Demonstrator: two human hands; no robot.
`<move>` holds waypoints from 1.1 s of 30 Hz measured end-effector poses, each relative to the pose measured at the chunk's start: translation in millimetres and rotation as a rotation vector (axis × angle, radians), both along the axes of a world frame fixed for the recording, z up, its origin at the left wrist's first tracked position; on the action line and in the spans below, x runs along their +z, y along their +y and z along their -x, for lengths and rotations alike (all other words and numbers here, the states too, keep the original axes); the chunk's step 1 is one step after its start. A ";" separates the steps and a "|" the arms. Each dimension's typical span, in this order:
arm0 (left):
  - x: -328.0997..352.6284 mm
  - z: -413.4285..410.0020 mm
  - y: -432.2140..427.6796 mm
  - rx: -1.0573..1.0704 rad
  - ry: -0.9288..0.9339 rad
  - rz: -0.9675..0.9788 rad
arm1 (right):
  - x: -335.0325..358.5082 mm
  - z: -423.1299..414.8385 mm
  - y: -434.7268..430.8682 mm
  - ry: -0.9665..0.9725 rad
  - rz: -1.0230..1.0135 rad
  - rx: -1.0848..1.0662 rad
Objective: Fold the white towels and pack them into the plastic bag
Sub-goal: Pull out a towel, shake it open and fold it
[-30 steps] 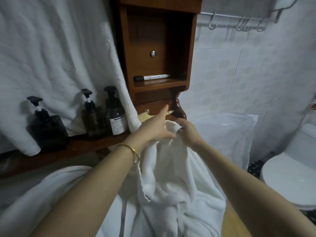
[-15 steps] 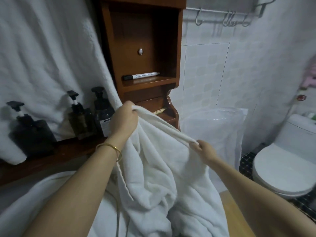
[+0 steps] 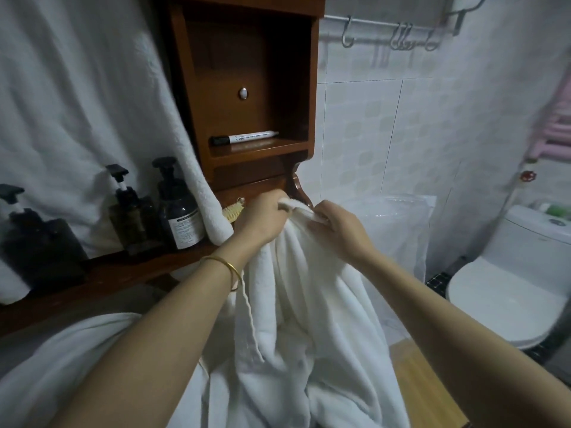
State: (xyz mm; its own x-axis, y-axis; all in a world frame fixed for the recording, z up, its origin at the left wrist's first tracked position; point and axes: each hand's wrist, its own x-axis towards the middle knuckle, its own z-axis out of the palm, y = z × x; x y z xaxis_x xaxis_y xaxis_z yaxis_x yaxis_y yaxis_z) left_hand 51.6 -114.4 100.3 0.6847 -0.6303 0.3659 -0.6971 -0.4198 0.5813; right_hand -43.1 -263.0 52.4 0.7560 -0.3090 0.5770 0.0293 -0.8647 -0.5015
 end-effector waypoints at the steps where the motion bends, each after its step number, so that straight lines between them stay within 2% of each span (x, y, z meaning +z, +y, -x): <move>1: 2.0 0.1 0.0 0.067 -0.073 0.012 | -5.9 -0.9 -1.8 0.065 -0.019 -0.006; 3: 6.1 -1.5 1.9 0.170 -0.125 0.090 | -21.6 -0.1 -9.2 0.177 -0.056 -0.062; 8: 19.7 -26.6 27.7 0.389 -0.090 0.355 | -76.4 31.6 -40.9 0.511 -0.267 -0.286; 10: 17.0 -34.4 31.8 0.386 -0.129 0.185 | -78.7 39.6 -41.5 0.399 -0.401 -0.307; 11: 13.9 -33.4 30.5 0.330 -0.136 0.044 | -70.4 38.4 -37.4 0.287 -0.440 -0.286; 13: 4.8 -20.3 20.9 0.126 -0.037 -0.126 | -42.2 28.9 -22.2 0.133 -0.380 -0.199; 16: -6.2 11.6 0.4 -0.233 0.170 -0.146 | -3.8 12.6 2.8 0.092 -0.210 -0.098; 18: -11.9 18.4 -10.6 -0.329 0.260 -0.119 | 7.5 9.2 8.8 0.054 -0.175 -0.115; 19: -12.0 19.3 -12.9 -0.300 0.271 -0.094 | 10.0 10.2 8.8 0.037 -0.170 -0.131; 21: -7.5 14.0 -14.2 -0.157 0.175 -0.068 | 7.5 15.3 3.4 0.045 -0.143 -0.138; 24: -2.6 -0.5 -12.0 0.061 0.014 -0.026 | -14.2 27.5 -13.5 0.260 -0.129 -0.178; 28: -0.4 -10.7 -4.4 0.221 0.105 0.327 | -55.0 53.2 -32.9 0.563 -0.262 -0.300; 29: -2.0 -13.1 -2.8 0.238 0.114 0.347 | -59.8 58.5 -35.3 0.619 -0.283 -0.318; 31: -7.2 -13.9 -1.0 0.223 0.086 0.191 | -59.1 63.1 -33.9 0.648 -0.321 -0.337; 33: -13.9 -4.3 -4.4 0.052 0.141 0.028 | -45.7 59.0 -23.7 0.592 -0.326 -0.299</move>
State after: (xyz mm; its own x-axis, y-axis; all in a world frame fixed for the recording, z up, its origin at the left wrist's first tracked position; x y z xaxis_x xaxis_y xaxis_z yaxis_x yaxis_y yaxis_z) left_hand 55.9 -118.8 86.4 0.7620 -0.5837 0.2805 -0.5853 -0.4352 0.6841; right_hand -102.1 -286.7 6.7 0.7691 -0.6365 -0.0581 -0.5395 -0.5977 -0.5931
